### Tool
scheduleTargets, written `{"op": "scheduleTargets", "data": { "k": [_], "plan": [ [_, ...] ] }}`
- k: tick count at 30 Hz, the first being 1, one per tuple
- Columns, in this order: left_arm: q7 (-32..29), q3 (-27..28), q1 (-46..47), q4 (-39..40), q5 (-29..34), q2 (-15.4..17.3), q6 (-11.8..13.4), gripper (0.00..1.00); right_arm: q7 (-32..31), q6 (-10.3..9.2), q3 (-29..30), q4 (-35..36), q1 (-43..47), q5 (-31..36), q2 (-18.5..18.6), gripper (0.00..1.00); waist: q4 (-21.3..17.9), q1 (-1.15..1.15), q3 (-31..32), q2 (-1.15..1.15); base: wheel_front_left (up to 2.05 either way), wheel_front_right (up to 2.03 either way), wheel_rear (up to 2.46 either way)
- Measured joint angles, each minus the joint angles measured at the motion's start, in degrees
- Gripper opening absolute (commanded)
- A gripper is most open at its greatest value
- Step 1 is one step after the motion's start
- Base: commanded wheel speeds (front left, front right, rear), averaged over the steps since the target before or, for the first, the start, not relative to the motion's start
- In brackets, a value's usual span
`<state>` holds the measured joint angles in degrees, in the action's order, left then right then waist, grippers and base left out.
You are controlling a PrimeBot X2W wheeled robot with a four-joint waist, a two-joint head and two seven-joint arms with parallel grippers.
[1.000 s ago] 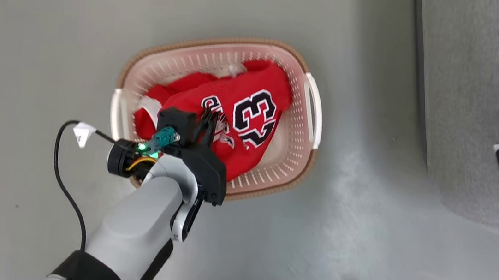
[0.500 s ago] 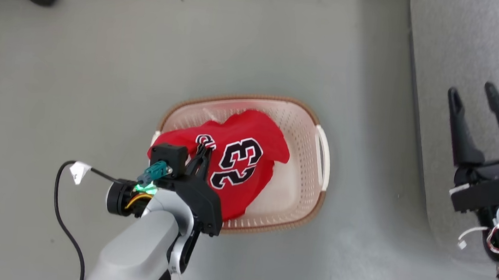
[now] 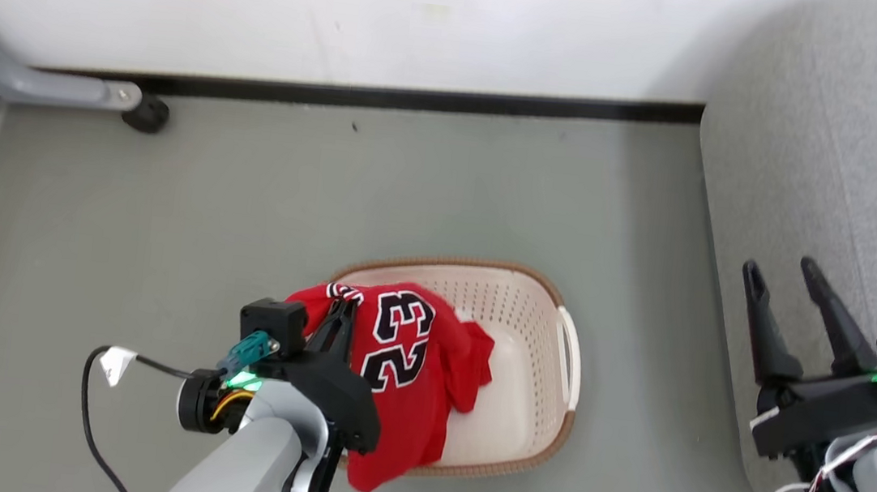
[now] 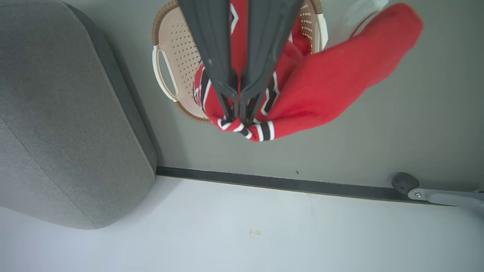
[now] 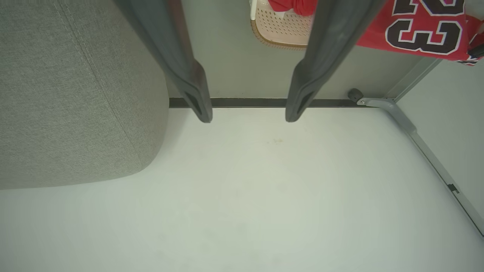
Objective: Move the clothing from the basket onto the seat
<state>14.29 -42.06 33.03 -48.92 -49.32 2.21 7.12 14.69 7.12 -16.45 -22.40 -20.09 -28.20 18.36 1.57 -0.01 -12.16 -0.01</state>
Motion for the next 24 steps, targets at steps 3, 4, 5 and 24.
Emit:
{"op": "scheduleTargets", "data": {
  "k": [3,4,5,24],
  "plan": [
    [0.00,2.87,-1.42,1.65,1.38,-0.01,0.00,0.00,0.00,-0.05,0.42,-0.05,1.55,0.22,-0.59,1.00,0.45,0.00,2.08,0.00,0.00,0.00,0.00],
    [0.00,3.86,-1.85,2.24,2.24,-0.01,0.00,0.00,0.00,-0.07,0.58,-0.05,1.97,0.41,-0.76,1.00,0.61,0.00,2.69,0.00,0.00,0.00,0.00],
    [0.00,4.82,-2.26,2.93,3.13,-0.01,0.00,0.00,0.00,-0.08,0.76,-0.08,2.36,0.51,-0.90,1.00,0.78,0.01,3.28,0.00,0.00,0.00,0.00],
    [0.01,13.47,-6.50,24.55,19.35,0.11,0.01,0.00,0.00,-0.56,2.35,-0.12,5.77,3.12,-4.24,1.00,3.88,0.01,8.43,0.01,0.00,0.00,0.00]
  ]
}}
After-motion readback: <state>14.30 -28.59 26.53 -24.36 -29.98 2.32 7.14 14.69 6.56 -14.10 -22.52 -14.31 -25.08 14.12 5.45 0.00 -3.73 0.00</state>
